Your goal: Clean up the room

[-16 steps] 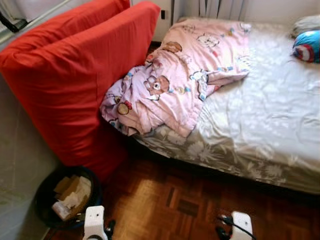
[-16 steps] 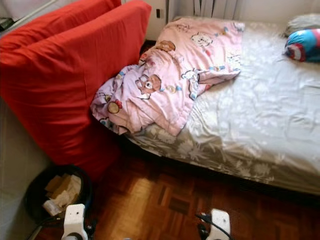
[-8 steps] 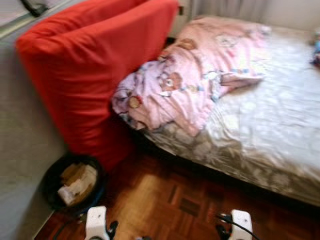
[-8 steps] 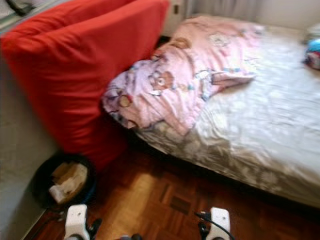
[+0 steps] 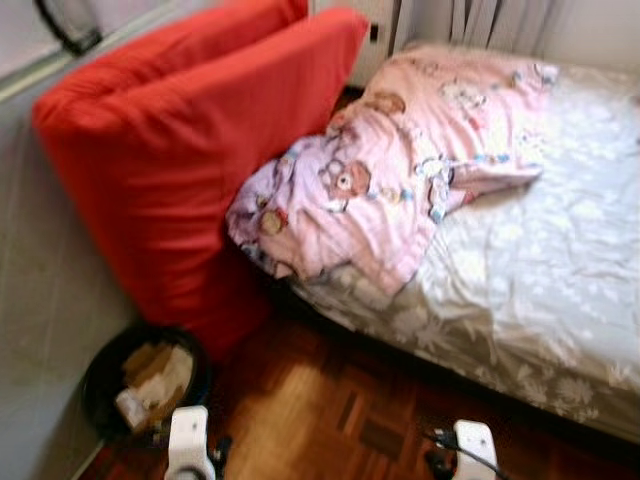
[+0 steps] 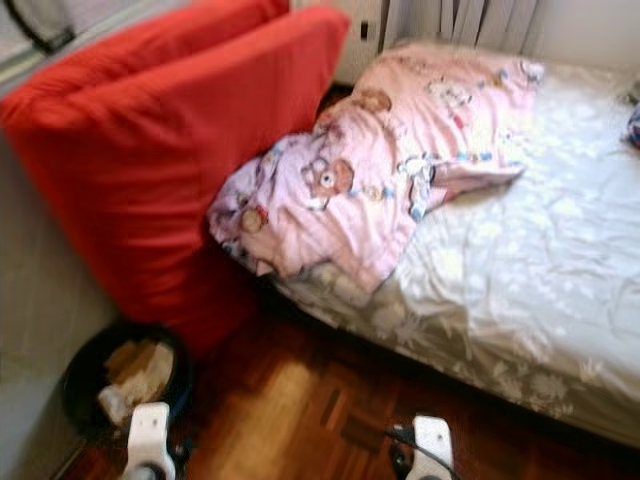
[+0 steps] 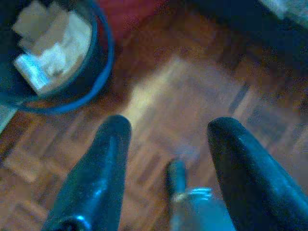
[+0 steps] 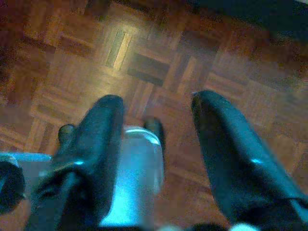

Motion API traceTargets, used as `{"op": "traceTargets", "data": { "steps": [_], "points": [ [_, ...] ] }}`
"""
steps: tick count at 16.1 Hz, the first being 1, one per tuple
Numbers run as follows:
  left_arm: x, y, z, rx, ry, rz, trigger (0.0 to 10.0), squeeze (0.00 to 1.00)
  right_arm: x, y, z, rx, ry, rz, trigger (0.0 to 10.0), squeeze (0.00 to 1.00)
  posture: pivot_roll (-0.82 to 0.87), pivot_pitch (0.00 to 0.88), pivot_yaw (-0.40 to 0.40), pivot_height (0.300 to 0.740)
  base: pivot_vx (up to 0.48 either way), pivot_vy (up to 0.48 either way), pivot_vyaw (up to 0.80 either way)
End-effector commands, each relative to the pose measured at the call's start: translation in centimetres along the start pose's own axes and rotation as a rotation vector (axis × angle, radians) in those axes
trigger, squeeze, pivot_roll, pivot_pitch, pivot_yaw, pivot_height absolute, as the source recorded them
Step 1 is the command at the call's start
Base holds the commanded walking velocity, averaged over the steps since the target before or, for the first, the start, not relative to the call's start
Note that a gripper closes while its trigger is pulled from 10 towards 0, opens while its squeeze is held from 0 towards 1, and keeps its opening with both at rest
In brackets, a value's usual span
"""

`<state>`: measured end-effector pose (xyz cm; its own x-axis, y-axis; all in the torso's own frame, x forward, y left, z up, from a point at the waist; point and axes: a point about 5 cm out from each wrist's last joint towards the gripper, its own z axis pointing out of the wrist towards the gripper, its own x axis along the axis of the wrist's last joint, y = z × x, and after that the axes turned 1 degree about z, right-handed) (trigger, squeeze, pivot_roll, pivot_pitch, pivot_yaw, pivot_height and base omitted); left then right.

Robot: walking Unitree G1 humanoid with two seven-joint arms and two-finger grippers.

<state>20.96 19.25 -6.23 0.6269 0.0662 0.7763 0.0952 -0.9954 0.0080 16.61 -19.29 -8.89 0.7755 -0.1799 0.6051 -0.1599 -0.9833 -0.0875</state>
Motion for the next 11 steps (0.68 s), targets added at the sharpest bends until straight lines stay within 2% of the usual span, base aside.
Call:
{"op": "traceTargets", "data": {
  "steps": [1, 4, 8, 11],
  "points": [
    [-1.75, -0.79, -0.68, 0.023, -0.060, -0.017, 10.0, 0.00, 0.23, -0.28, 0.10, 0.001, 0.007, 0.023, 10.0, 0.00, -0.01, 0.129, 0.028, 0.740, 0.356, 0.000, 0.00],
    [-1.90, -0.80, -0.76, 0.025, -0.062, -0.019, 10.0, 0.00, 0.30, -0.26, 0.11, 0.003, 0.009, 0.013, 10.0, 0.00, -0.01, 0.140, 0.026, 0.740, 0.358, 0.000, 0.00],
    [-1.90, -0.83, -0.76, 0.028, -0.062, -0.023, 10.0, 0.00, 0.39, -0.25, 0.12, 0.007, 0.012, 0.004, 10.0, 0.00, -0.01, 0.144, 0.023, 0.740, 0.359, 0.000, 0.75],
    [-1.95, -0.91, -0.78, 0.029, -0.065, -0.023, 10.0, 0.00, 0.38, -0.34, 0.12, 0.015, 0.018, 0.032, 10.0, 0.00, -0.01, 0.144, 0.023, 0.740, 0.356, 0.000, 0.00]
  ]
}}
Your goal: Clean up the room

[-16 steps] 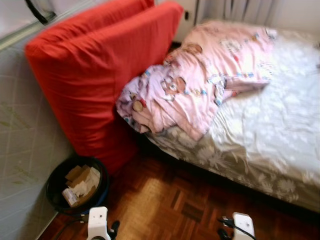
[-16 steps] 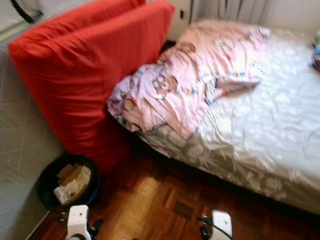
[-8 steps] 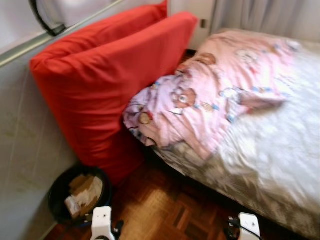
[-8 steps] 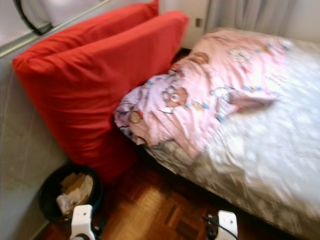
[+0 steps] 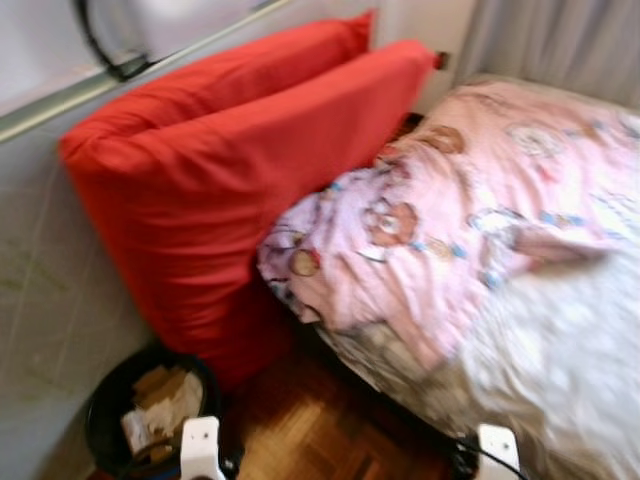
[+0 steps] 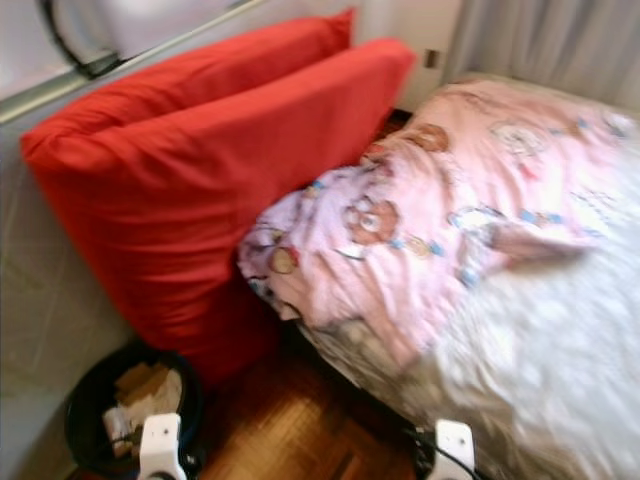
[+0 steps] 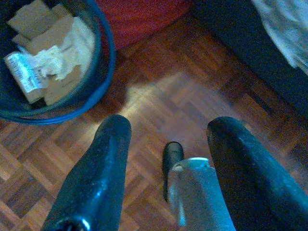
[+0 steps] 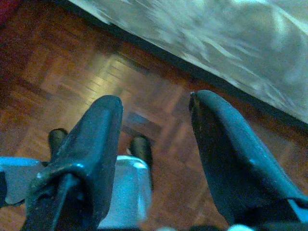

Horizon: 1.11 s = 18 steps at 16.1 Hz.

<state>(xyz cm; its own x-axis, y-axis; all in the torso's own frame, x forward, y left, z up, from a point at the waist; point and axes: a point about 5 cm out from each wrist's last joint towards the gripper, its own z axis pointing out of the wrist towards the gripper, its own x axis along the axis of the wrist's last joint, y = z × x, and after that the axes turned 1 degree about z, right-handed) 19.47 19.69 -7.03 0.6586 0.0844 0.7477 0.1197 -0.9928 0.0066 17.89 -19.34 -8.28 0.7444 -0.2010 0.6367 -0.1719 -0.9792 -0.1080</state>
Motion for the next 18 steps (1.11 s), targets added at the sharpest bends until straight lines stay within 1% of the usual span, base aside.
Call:
{"op": "traceTargets", "data": {
  "steps": [1, 5, 6, 8, 11, 12, 13, 14, 17, 18],
  "points": [
    [-0.4, -0.3, -0.1, 0.009, -0.022, -0.009, 10.0, 0.00, -1.0, -0.1, -0.2, 0.007, -0.026, 0.007, 10.0, 0.00, -0.01, 0.144, 0.021, 0.740, 0.356, 0.000, 0.00],
    [-0.7, -0.4, -0.2, 0.010, -0.032, -0.011, 10.0, 0.00, -1.0, -0.1, -0.2, 0.006, -0.025, 0.013, 10.0, 0.00, -0.01, 0.147, 0.020, 0.740, 0.357, 0.000, 0.00],
    [-0.7, -0.5, -0.2, 0.012, -0.035, -0.010, 10.0, 0.00, -1.0, -0.1, -0.2, 0.008, -0.016, 0.037, 10.0, 0.00, -0.01, 0.148, 0.021, 0.740, 0.349, 0.000, 0.00],
    [-0.7, -0.5, -0.2, 0.012, -0.034, -0.009, 10.0, 0.00, -0.9, -0.2, -0.2, 0.016, -0.007, 0.041, 10.0, 0.00, -0.01, 0.150, 0.023, 0.740, 0.311, 0.000, 0.00],
    [0.1, -0.2, 0.0, -0.001, 0.010, -0.016, 10.0, 0.00, -0.5, -0.3, -0.2, 0.047, 0.026, 0.026, 10.0, 0.00, -0.01, 0.152, 0.022, 0.740, 0.000, 0.000, 0.00],
    [0.6, -0.1, 0.2, -0.004, 0.031, -0.021, 10.0, 0.00, -0.4, -0.4, -0.3, 0.054, 0.039, 0.033, 10.0, 0.00, -0.01, 0.153, 0.022, 0.740, 0.000, 0.000, 0.00],
    [2.5, 0.3, 0.6, -0.022, 0.112, -0.038, 10.0, 0.00, -0.1, -0.3, -0.3, 0.049, 0.081, 0.037, 10.0, 0.00, -0.01, 0.156, 0.022, 0.740, 0.000, 0.000, 0.00],
    [3.6, 0.5, 0.8, -0.037, 0.165, -0.044, 10.0, 0.00, 0.0, -0.3, -0.4, 0.049, 0.108, 0.046, 10.0, 0.00, -0.01, 0.156, 0.024, 0.740, 0.000, 0.000, 0.00],
    [4.9, 0.6, 0.8, -0.061, 0.244, -0.045, 10.0, 0.00, 0.2, -0.3, -0.5, 0.054, 0.150, 0.071, 10.0, 0.00, -0.02, 0.152, 0.029, 0.740, 0.000, 0.000, 0.00],
    [5.8, 0.7, 0.8, -0.068, 0.295, -0.045, 10.0, 0.00, 0.3, -0.3, -0.5, 0.051, 0.167, 0.081, 10.0, 0.00, -0.02, 0.147, 0.033, 0.740, 0.000, 0.000, 0.00]
  ]
}}
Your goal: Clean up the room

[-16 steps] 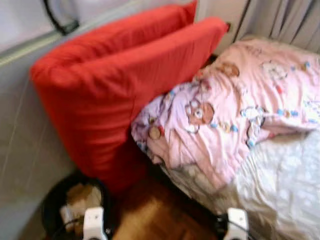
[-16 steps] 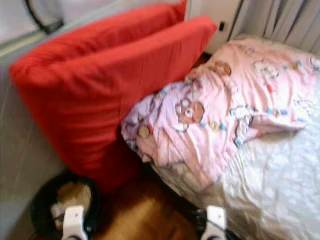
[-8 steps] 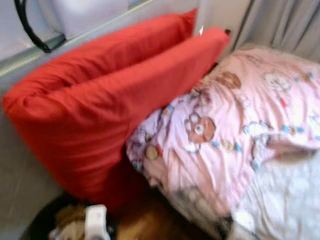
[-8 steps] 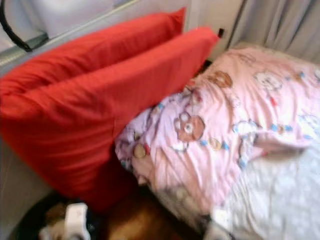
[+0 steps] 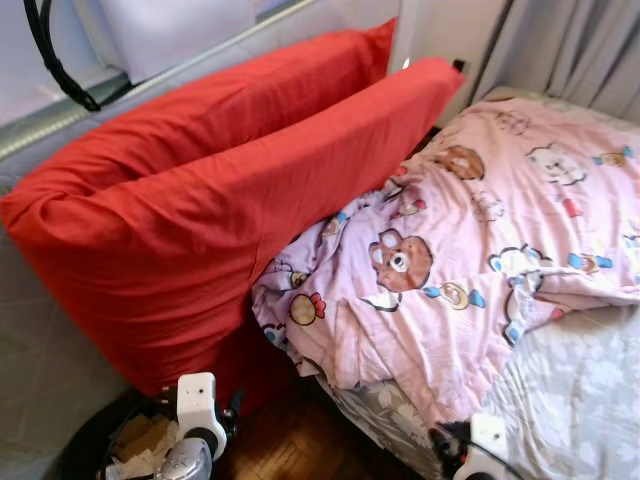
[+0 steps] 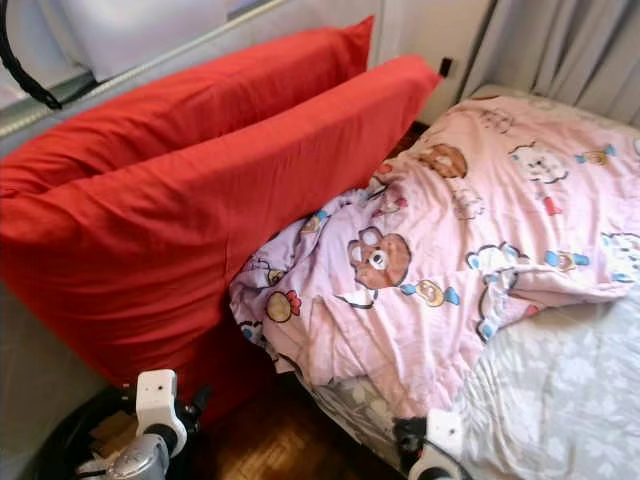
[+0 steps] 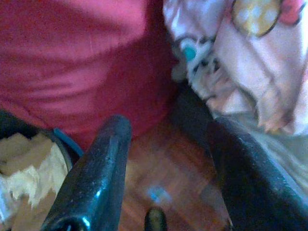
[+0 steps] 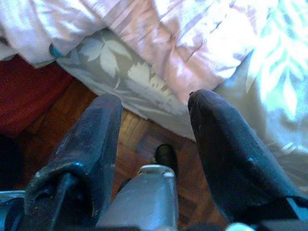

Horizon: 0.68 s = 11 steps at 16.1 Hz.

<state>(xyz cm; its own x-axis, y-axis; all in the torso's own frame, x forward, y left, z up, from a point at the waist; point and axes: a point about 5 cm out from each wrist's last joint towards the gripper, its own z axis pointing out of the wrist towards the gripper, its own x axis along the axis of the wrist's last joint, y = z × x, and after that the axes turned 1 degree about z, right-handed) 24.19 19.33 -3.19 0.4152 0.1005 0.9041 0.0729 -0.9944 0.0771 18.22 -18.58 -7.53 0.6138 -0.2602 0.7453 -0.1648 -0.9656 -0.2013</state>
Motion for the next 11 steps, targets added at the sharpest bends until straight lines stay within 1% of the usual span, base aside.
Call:
{"op": "traceTargets", "data": {
  "steps": [1, 2, 3, 4, 6, 7, 9, 10, 11],
  "points": [
    [1.2, 0.0, 0.0, -0.005, 0.090, -0.013, 10.0, 0.00, -0.1, 0.6, -0.3, -0.025, 0.028, 0.023, 10.0, 0.00, -0.03, 0.145, 0.032, 0.740, 0.000, 0.000, 0.00],
    [1.4, 0.1, 0.0, -0.012, 0.109, -0.013, 10.0, 0.00, 0.0, 0.6, -0.3, -0.027, 0.034, 0.024, 10.0, 0.00, -0.03, 0.140, 0.029, 0.740, 0.000, 0.000, 0.00],
    [1.9, 0.6, 0.0, -0.024, 0.155, -0.017, 10.0, 0.00, 0.1, 0.7, -0.4, -0.027, 0.050, 0.015, 10.0, 0.00, -0.03, 0.136, 0.027, 0.740, 0.000, 0.000, 0.00],
    [2.2, 1.1, -0.3, -0.031, 0.201, -0.020, 10.0, 0.00, 4.6, -0.6, 1.1, -0.003, 0.224, -0.024, 10.0, 0.00, -0.03, 0.129, 0.019, 0.740, 0.000, 0.000, 0.00],
    [2.3, 1.3, -0.5, -0.034, 0.223, -0.022, 10.0, 0.00, 9.4, -2.2, 1.8, 0.038, 0.410, -0.049, 10.0, 0.00, -0.03, 0.127, 0.014, 0.740, 0.000, 0.000, 0.00],
    [2.4, 1.4, -0.7, -0.037, 0.239, -0.018, 10.0, 0.00, 9.8, -2.4, 1.6, 0.047, 0.448, -0.057, 10.0, 0.00, -0.02, 0.123, 0.012, 0.740, 0.000, 0.000, 0.00],
    [2.5, 1.4, -1.1, -0.041, 0.260, -0.008, 10.0, 0.00, 9.9, -2.8, 1.4, 0.059, 0.478, -0.052, 10.0, 0.00, -0.02, 0.113, 0.007, 0.740, 0.000, 0.000, 0.00],
    [2.6, 1.4, -1.2, -0.042, 0.263, -0.006, 10.0, 0.00, 9.9, -2.9, 1.4, 0.060, 0.482, -0.050, 10.0, 0.00, -0.02, 0.113, 0.007, 0.740, 0.000, 0.000, 0.00],
    [2.6, 1.4, -1.7, -0.037, 0.280, -0.001, 10.0, 0.00, 9.6, -2.9, 1.3, 0.060, 0.476, -0.049, 10.0, 0.00, -0.02, 0.093, 0.000, 0.740, 0.000, 0.000, 0.00]
  ]
}}
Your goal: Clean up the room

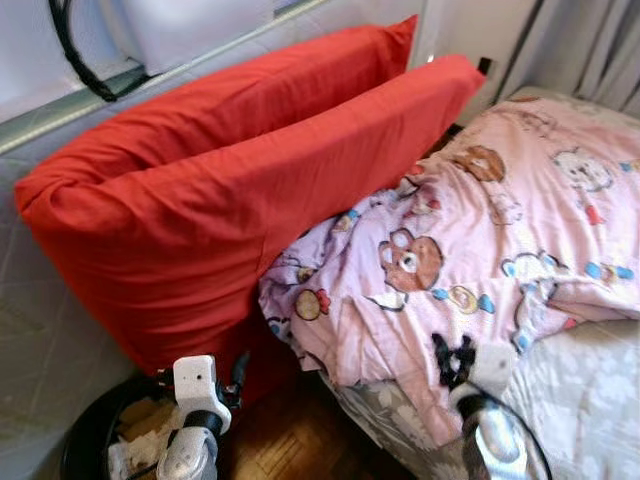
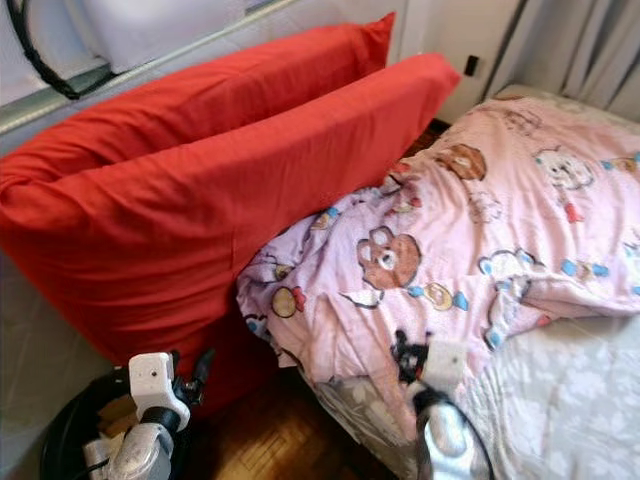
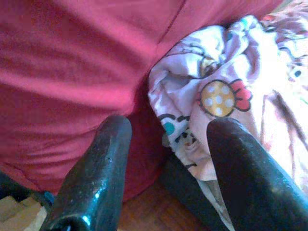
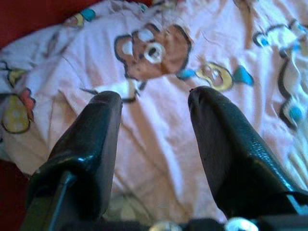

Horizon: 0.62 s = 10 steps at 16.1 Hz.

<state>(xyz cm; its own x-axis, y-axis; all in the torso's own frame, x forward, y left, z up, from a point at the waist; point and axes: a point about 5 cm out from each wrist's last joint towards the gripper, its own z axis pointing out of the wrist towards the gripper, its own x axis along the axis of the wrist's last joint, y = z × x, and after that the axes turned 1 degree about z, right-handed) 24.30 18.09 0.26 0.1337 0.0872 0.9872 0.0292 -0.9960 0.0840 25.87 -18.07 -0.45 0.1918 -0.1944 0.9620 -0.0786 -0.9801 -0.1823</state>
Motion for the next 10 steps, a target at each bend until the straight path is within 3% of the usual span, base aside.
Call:
{"op": "traceTargets", "data": {
  "steps": [1, 6, 10],
  "points": [
    [-0.21, -0.15, -0.51, 0.015, -0.006, -0.006, 10.0, 0.00, -0.30, 0.34, -0.36, -0.015, -0.006, 0.003, 10.0, 0.00, -0.01, 0.091, -0.001, 0.740, 0.000, 0.000, 0.00],
    [0.14, -0.12, -0.17, 0.008, 0.005, 0.006, 10.0, 0.00, -1.02, 0.77, -0.82, -0.079, -0.063, -0.031, 10.0, 0.00, -0.03, 0.065, 0.009, 0.740, 0.000, 0.000, 0.00],
    [0.33, 0.16, -0.23, -0.012, 0.006, 0.006, 10.0, 0.00, -0.80, 0.87, -0.90, -0.078, -0.039, -0.036, 10.0, 0.00, -0.04, 0.059, 0.015, 0.697, 0.000, 0.000, 0.00]
  ]
}}
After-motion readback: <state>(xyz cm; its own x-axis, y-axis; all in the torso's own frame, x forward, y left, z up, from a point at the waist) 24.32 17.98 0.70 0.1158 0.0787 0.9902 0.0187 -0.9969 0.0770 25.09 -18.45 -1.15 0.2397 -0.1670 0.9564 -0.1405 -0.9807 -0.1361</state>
